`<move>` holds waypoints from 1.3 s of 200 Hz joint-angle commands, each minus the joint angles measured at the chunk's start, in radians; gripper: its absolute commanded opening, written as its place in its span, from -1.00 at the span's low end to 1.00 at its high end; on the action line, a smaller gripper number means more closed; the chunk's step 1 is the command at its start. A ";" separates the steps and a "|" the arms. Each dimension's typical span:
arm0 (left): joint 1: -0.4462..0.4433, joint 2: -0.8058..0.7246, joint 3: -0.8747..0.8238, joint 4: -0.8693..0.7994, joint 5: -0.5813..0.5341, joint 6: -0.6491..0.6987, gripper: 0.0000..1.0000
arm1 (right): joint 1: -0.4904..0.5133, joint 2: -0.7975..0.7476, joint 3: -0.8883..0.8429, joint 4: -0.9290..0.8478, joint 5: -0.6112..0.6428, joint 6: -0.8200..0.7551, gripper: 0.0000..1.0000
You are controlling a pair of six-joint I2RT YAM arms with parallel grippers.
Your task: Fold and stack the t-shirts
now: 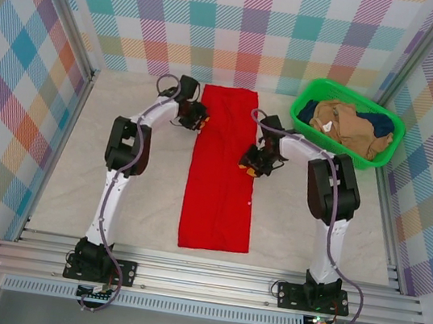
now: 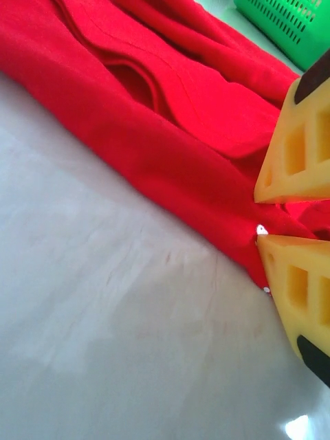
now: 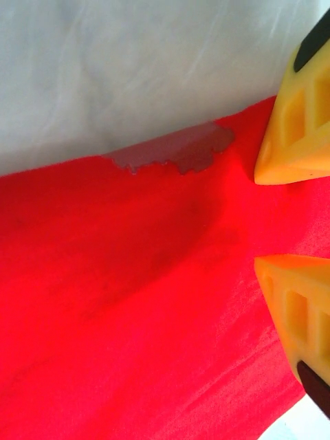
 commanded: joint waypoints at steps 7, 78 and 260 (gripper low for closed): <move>-0.014 0.093 0.079 -0.116 -0.014 0.016 -0.58 | -0.033 0.025 -0.001 -0.085 0.042 0.031 -0.33; -0.010 -0.293 -0.173 -0.200 -0.168 0.121 -0.19 | -0.041 -0.107 0.058 -0.158 0.086 -0.086 -0.24; -0.498 -1.019 -1.413 -0.133 0.126 0.265 -0.38 | 0.195 -0.781 -0.879 -0.121 -0.204 0.300 -0.17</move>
